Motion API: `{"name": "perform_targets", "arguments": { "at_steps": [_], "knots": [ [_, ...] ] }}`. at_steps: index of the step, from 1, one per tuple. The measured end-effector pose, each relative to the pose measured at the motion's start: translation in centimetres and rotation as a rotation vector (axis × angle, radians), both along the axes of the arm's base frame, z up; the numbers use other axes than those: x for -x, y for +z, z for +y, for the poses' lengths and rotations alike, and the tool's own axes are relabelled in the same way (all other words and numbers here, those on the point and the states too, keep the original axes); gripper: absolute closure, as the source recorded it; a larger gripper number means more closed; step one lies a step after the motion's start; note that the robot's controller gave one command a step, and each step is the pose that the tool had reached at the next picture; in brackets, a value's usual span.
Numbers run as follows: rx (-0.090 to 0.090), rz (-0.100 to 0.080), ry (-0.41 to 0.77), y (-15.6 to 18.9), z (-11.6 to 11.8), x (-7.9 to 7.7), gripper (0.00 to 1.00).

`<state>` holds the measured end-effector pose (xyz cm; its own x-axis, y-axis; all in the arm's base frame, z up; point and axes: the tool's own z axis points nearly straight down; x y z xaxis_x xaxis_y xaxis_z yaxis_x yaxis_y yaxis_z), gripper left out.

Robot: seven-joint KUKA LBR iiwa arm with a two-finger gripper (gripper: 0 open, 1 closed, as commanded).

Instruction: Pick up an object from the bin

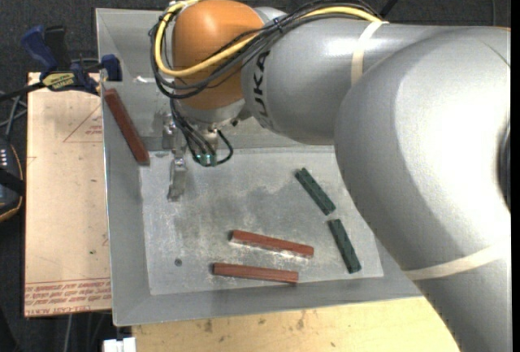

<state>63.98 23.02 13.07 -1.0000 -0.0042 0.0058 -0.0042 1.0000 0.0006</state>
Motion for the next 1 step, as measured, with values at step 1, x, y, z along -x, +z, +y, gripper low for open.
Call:
{"name": "perform_targets", "arguments": {
  "at_steps": [1],
  "knots": [
    [-0.001,-0.007,-0.003,0.53,-0.07,-0.20,0.00]
  ]
}}
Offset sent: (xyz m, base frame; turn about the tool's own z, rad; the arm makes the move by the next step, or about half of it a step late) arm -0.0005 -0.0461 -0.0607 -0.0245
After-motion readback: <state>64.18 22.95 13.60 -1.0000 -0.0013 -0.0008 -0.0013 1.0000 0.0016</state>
